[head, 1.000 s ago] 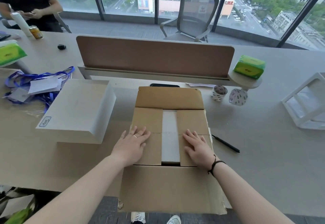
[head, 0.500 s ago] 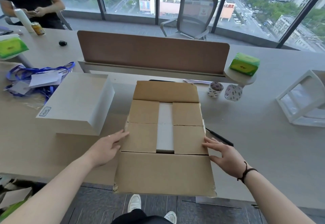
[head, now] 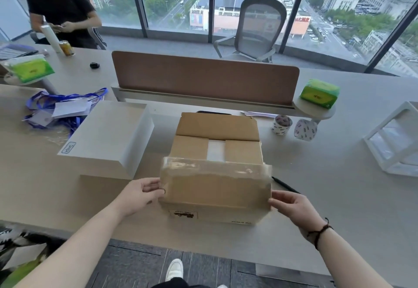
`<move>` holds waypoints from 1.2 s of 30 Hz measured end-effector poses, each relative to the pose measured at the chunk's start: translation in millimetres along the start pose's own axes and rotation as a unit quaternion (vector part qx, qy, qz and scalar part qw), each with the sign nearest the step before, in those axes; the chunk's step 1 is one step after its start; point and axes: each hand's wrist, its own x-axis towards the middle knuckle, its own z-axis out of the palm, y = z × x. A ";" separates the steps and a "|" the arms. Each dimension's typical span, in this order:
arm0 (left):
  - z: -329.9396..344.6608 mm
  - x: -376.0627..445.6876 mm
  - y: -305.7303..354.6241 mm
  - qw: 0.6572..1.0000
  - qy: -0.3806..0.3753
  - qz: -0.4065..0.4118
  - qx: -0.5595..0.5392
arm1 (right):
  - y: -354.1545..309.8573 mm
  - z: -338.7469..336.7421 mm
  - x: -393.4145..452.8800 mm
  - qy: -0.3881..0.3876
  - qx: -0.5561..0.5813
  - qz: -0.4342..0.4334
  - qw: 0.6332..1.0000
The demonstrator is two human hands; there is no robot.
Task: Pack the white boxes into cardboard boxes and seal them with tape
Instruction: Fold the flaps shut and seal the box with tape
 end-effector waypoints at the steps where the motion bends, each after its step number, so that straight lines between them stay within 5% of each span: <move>1: 5.0 1.5 -0.1 0.999 0.038 -0.012 -0.022 | 1.2 2.9 2.9 0.035 -0.002 0.011 0.999; 10: 32.4 18.7 -1.0 0.979 0.188 -0.055 -0.055 | 0.1 20.3 12.6 0.110 -0.023 0.083 0.990; 21: 27.3 32.7 7.4 0.979 0.180 -0.080 -0.056 | -22.5 12.4 31.2 0.041 -0.077 0.117 0.989; 36: 3.8 123.7 67.8 0.996 0.076 -0.045 -0.005 | -91.1 41.4 107.3 0.139 -0.139 0.088 0.977</move>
